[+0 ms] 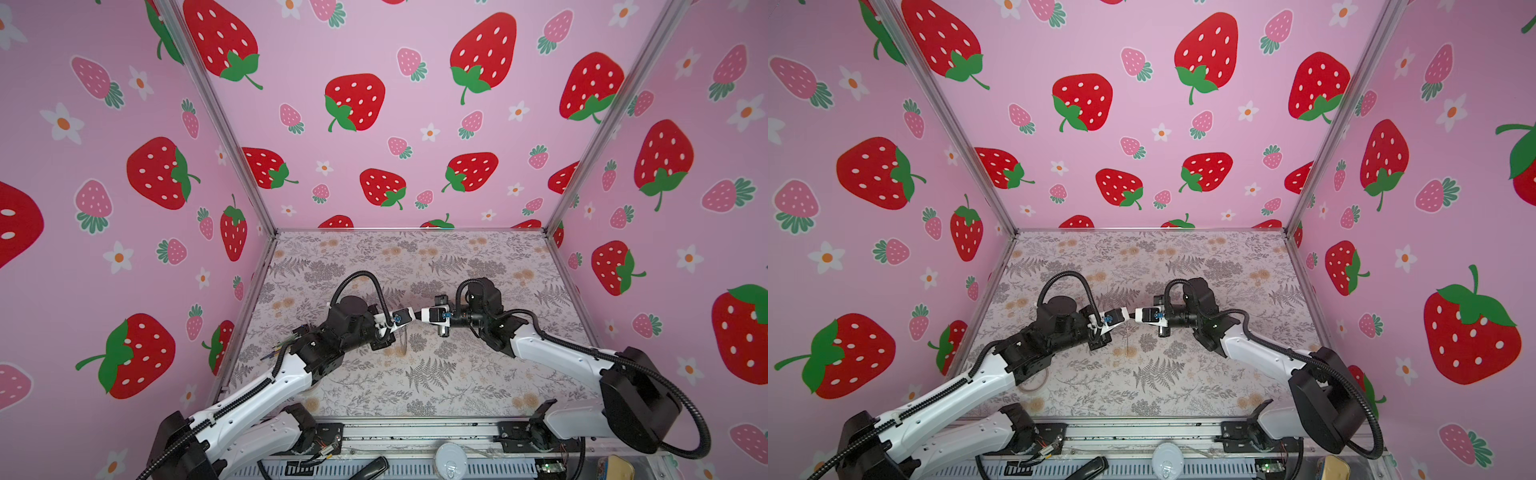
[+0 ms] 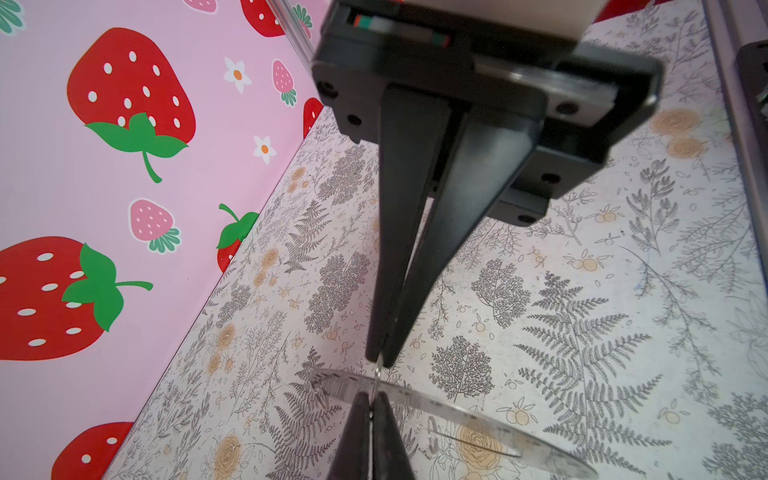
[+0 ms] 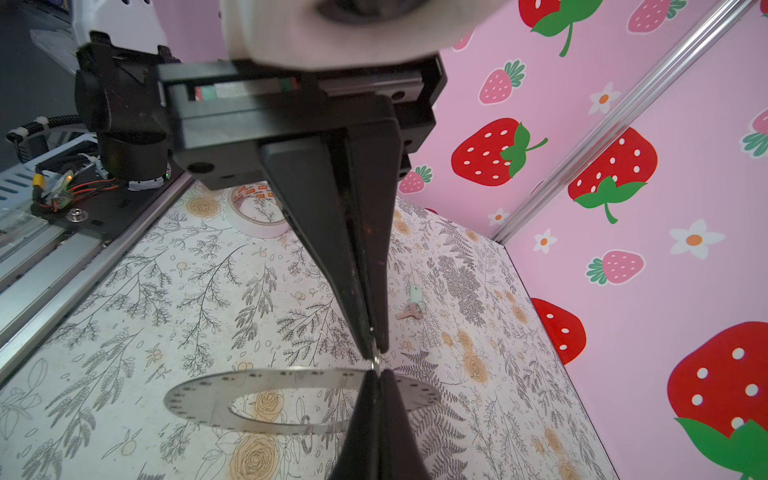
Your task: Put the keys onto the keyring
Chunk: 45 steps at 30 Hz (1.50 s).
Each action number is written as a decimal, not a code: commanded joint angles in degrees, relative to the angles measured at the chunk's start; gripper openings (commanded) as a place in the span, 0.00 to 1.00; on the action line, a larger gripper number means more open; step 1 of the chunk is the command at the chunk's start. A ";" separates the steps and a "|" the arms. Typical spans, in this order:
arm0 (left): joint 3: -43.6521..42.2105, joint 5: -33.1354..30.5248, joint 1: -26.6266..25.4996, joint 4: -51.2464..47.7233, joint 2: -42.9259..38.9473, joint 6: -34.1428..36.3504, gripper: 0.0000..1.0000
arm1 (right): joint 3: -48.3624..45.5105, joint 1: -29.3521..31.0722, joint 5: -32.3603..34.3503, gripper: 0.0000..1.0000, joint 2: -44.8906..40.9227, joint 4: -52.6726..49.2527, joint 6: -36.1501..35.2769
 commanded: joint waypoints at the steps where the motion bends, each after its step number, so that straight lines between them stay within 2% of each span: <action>1: -0.06 -0.03 1.47 3.35 -1.08 -1.84 0.37 | 0.35 0.39 -1.10 0.00 0.16 2.53 1.42; 7: -7.81 15.36 10.23 15.14 -5.13 -12.35 0.35 | -1.19 0.40 -4.23 0.00 0.49 11.47 7.56; 14: -8.76 23.29 11.31 18.23 -4.36 -13.64 0.31 | -0.93 0.35 -5.38 0.00 0.95 12.48 8.35; 36: -7.07 24.17 11.35 18.41 -2.50 -12.16 0.21 | 0.69 0.74 -6.75 0.00 1.85 10.04 7.25; 42: -6.81 24.17 11.36 17.41 -1.94 -11.05 0.07 | 1.04 0.86 -6.93 0.00 2.07 9.64 7.10; 43: -6.81 24.10 11.31 17.26 -1.96 -10.79 0.02 | 1.12 0.92 -6.93 0.00 2.11 9.61 7.08; 45: -6.81 23.36 11.23 17.01 -2.04 -10.00 0.00 | 1.02 0.86 -6.24 0.12 2.06 9.39 7.15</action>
